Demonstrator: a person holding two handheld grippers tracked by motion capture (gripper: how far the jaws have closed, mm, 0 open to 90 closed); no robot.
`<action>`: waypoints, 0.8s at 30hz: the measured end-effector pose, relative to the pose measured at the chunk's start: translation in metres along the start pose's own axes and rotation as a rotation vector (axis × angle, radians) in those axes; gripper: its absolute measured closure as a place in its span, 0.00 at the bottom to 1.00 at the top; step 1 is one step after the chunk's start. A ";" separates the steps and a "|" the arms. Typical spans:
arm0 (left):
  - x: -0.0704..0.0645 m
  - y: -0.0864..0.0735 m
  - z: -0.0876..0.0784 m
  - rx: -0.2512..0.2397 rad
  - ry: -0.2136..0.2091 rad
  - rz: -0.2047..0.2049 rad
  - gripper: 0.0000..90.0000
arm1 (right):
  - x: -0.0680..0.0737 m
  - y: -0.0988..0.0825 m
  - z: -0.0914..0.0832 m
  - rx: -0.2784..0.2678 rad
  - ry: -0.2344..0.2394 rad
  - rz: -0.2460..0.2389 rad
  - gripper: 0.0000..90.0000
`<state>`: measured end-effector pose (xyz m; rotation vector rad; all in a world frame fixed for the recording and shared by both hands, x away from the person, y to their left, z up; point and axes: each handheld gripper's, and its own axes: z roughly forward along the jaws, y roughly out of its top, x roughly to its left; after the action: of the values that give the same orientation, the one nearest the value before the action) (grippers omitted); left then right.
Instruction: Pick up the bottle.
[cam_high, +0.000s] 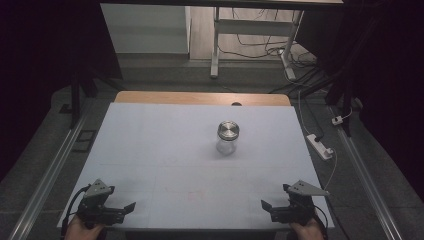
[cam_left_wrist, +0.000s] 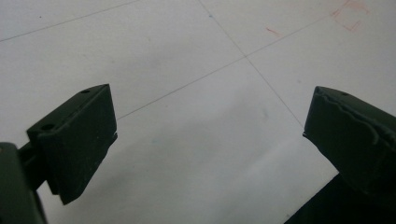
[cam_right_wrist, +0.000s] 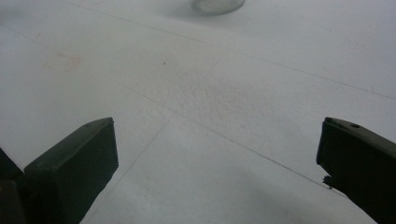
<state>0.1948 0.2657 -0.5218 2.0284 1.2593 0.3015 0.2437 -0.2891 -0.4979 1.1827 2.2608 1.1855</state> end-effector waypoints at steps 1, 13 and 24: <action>0.000 0.000 0.000 0.000 -0.003 0.001 0.03 | 0.000 0.000 0.000 0.004 0.002 -0.005 0.00; 0.000 0.000 0.001 0.006 -0.014 0.011 0.04 | 0.001 0.001 0.004 0.039 -0.010 -0.011 0.00; 0.001 0.000 0.000 0.004 -0.033 0.006 0.05 | 0.002 0.002 0.004 0.046 0.010 -0.021 0.00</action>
<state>0.1954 0.2664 -0.5222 2.0331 1.2347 0.2676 0.2462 -0.2847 -0.4986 1.1690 2.3137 1.1405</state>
